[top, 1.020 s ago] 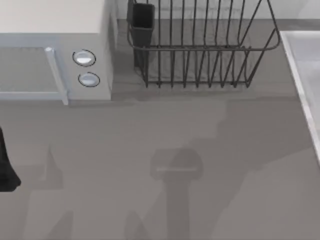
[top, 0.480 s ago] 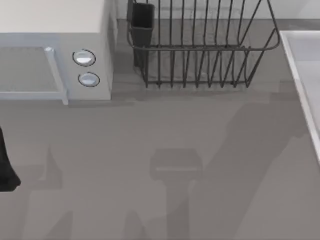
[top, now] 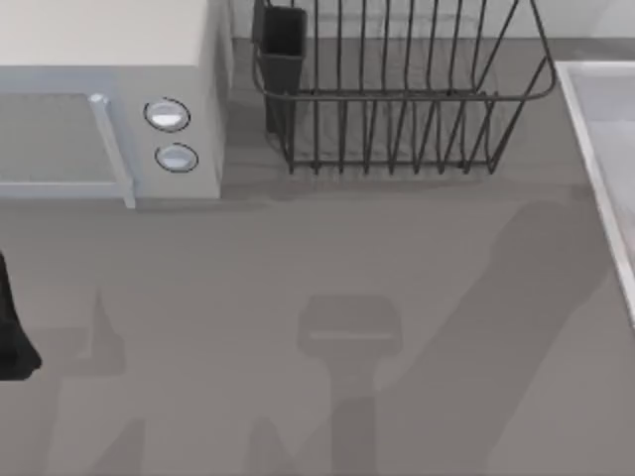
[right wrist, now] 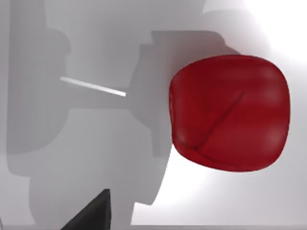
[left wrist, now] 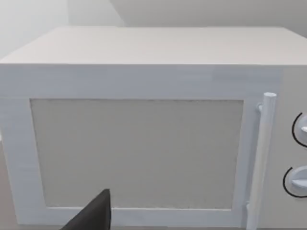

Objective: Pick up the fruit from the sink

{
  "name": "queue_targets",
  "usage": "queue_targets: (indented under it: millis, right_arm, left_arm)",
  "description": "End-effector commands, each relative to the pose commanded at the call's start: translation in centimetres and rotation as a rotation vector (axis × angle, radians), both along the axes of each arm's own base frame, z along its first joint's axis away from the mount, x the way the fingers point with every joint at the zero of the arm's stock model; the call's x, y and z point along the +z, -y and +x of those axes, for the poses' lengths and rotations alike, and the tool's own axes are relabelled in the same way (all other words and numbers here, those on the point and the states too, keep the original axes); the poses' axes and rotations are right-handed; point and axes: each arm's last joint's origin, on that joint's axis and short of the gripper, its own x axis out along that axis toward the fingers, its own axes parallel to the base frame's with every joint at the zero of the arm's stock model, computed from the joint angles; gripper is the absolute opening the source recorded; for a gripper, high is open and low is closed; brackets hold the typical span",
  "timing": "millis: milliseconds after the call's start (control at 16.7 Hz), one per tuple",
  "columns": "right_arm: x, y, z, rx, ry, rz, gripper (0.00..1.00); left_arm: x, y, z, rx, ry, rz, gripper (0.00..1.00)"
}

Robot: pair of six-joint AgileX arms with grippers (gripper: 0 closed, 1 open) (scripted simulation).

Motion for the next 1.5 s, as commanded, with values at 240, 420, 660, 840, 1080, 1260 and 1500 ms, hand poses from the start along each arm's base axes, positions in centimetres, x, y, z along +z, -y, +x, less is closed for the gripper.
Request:
queue_targets:
  millis: [240,420,660,840,1080,1260,1500]
  right_arm:
    - [-6.9,0.2,0.2,-0.002,0.027,-0.008,1.0]
    - [-10.6,0.1,-0.4,-0.003,0.011,-0.003,1.0]
    - [-11.1,0.1,-0.5,-0.003,0.006,-0.002,1.0]
    - [-11.1,0.1,-0.5,-0.003,0.006,-0.002,0.85]
    - [-11.1,0.1,-0.5,-0.003,0.006,-0.002,0.55]
    - [-11.1,0.1,-0.5,-0.003,0.006,-0.002,0.32]
    - [-11.1,0.1,-0.5,-0.003,0.006,-0.002,0.02]
  left_arm:
    - [0.0,0.0,0.0,0.0,0.0,0.0,1.0]
    - [0.0,0.0,0.0,0.0,0.0,0.0,1.0]
    - [0.0,0.0,0.0,0.0,0.0,0.0,1.0]
    - [0.0,0.0,0.0,0.0,0.0,0.0,1.0]
    - [0.0,0.0,0.0,0.0,0.0,0.0,1.0]
    - [0.0,0.0,0.0,0.0,0.0,0.0,1.0]
    - [0.0,0.0,0.0,0.0,0.0,0.0,1.0]
